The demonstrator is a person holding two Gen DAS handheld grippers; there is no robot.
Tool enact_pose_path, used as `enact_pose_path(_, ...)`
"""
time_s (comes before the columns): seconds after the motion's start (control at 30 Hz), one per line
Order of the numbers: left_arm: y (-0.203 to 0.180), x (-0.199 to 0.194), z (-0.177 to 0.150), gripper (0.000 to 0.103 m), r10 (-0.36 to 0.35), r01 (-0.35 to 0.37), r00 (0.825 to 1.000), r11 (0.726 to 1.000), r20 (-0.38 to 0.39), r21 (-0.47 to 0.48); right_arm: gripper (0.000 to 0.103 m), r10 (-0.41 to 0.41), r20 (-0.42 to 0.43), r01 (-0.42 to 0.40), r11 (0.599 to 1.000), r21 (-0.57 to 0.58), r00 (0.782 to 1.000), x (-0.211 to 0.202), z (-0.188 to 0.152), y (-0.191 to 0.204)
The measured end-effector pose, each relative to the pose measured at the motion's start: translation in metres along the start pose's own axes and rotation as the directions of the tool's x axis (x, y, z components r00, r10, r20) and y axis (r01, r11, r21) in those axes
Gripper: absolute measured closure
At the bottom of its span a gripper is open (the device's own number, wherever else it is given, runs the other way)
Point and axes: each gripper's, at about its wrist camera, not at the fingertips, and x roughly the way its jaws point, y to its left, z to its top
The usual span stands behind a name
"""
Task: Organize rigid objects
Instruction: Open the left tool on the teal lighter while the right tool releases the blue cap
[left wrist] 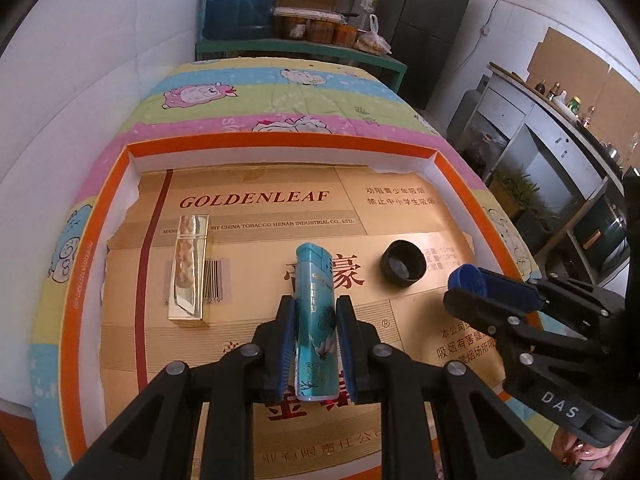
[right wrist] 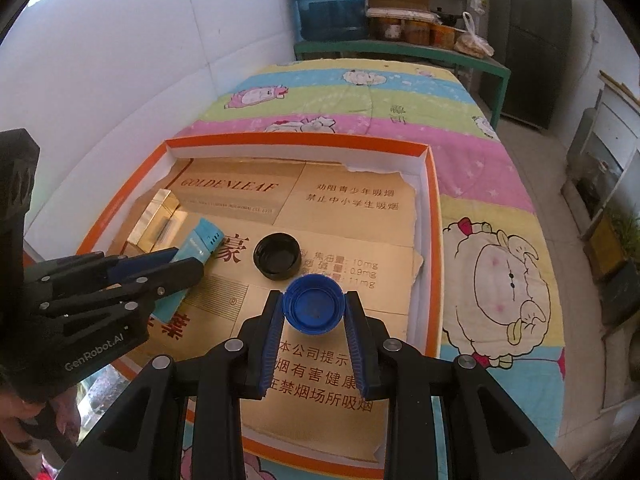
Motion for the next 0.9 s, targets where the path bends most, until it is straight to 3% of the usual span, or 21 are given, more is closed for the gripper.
enact_pose_path(0.2, 0.0, 0.0, 0.001, 0.079, 0.003, -0.003, 1.0, 1.0, 0.003, 0.003, 0.072, -0.006, -0.004, 0.006, 1.0, -0.003, 1.0, 0.006, -0.002, 0.001)
enact_pose_path(0.37, 0.002, -0.005, 0.001, 0.064, -0.004, 0.004, 1.0, 1.0, 0.019, -0.003, 0.072, -0.009, -0.01, 0.009, 1.0, 0.0, 1.0, 0.009, -0.003, -0.001)
enact_pose_path(0.6, 0.0, -0.016, -0.001, 0.064, 0.01, -0.011, 0.999, 1.0, 0.039, 0.02, 0.059, -0.011, -0.01, 0.011, 1.0, -0.007, 1.0, 0.009, -0.005, 0.002)
enact_pose_path(0.9, 0.002, -0.037, -0.009, 0.064, 0.03, -0.032, 0.996, 0.999, 0.08, 0.025, 0.059, -0.016, 0.003, 0.016, 1.0, 0.011, 1.0, 0.002, -0.01, 0.002)
